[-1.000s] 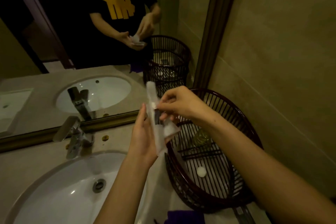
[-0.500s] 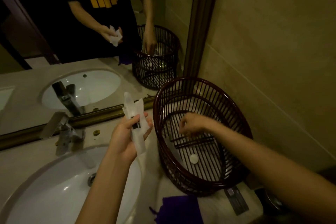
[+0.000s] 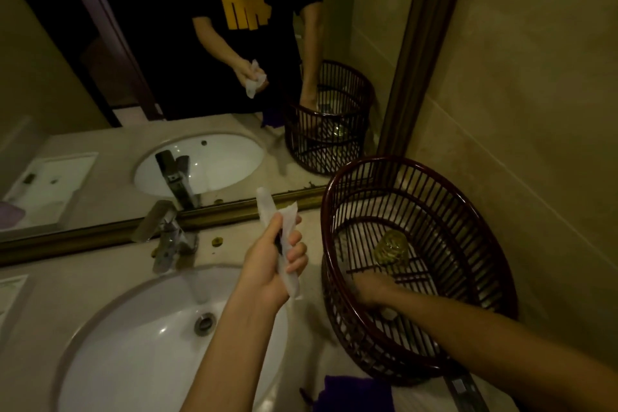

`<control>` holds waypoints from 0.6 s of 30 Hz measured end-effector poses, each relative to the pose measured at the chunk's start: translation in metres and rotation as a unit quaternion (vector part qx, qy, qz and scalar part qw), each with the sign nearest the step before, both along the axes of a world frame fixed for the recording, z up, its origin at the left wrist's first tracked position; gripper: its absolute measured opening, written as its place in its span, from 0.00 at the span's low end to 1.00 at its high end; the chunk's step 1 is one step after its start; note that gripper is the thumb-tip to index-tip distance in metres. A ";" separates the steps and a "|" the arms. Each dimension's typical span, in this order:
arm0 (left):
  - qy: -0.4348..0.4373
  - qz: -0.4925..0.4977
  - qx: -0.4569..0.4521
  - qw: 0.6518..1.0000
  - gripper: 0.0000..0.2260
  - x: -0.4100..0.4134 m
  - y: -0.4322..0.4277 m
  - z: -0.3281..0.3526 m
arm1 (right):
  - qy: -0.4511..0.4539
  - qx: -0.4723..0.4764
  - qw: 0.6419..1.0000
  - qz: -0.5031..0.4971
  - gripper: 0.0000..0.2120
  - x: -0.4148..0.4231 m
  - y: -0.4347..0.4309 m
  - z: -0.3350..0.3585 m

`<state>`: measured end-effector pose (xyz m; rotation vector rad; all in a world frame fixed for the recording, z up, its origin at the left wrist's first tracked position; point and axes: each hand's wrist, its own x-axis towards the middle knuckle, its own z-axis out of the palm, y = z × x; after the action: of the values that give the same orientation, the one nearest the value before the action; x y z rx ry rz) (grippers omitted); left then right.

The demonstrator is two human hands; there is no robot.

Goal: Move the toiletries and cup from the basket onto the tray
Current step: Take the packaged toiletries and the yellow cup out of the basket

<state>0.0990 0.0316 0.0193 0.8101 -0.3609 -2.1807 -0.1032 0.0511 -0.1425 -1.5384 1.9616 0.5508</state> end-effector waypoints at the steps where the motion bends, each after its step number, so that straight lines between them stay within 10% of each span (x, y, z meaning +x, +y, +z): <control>1: -0.002 0.000 0.002 1.000 0.13 -0.001 -0.001 0.000 | -0.012 0.001 1.000 -0.012 0.18 0.002 0.000 0.000; 14: 0.052 -0.062 -0.003 0.997 0.21 -0.034 -0.010 -0.004 | -0.112 -0.067 0.989 -0.068 0.14 -0.011 -0.002 0.079; 18: 0.059 -0.067 -0.013 0.996 0.22 -0.052 -0.009 -0.009 | -0.246 -0.249 0.912 -0.214 0.05 -0.041 0.021 0.152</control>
<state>0.0470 0.0229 0.0106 0.6571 -0.3923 -2.3313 -0.1442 0.0725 0.0096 -1.2758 2.0078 -0.5161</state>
